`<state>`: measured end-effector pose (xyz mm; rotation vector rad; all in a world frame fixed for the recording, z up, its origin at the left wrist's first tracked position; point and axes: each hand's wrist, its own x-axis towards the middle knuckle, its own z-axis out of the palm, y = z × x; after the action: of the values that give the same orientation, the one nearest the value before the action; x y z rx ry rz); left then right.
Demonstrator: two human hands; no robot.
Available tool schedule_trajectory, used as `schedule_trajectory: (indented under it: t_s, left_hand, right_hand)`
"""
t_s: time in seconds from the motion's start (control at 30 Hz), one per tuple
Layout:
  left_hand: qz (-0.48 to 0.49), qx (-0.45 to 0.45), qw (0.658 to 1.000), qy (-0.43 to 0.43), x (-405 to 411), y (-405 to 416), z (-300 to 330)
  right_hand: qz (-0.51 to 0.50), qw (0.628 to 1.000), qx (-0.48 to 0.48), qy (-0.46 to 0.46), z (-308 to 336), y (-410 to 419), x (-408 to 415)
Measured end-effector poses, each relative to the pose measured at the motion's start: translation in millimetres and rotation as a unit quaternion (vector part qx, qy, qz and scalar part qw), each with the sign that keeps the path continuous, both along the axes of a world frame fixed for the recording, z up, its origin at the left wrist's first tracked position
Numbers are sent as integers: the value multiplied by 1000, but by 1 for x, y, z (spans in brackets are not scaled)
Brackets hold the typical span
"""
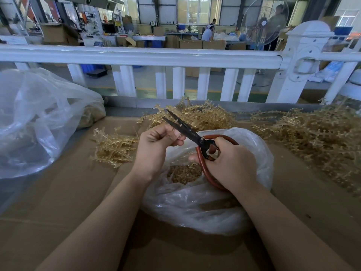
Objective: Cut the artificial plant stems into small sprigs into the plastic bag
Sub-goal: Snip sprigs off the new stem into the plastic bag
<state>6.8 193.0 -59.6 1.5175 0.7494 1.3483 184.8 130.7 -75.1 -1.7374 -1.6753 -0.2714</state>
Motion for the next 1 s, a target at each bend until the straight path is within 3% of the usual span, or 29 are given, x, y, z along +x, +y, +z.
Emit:
schedule_trajectory:
  t_s: [0.4,0.73,1.0]
  left_hand:
    - [6,-4,1000,-1,0,-2,3]
    - [37,38,996,70,2,-7,5]
    - [14,41,997,59,3,-7,5]
  right_hand:
    - [19,1000,4,13,2,-1,-1]
    - [24,999,-1,25,-1,-1,1]
    - [27,999,-1,24,-2,0,3]
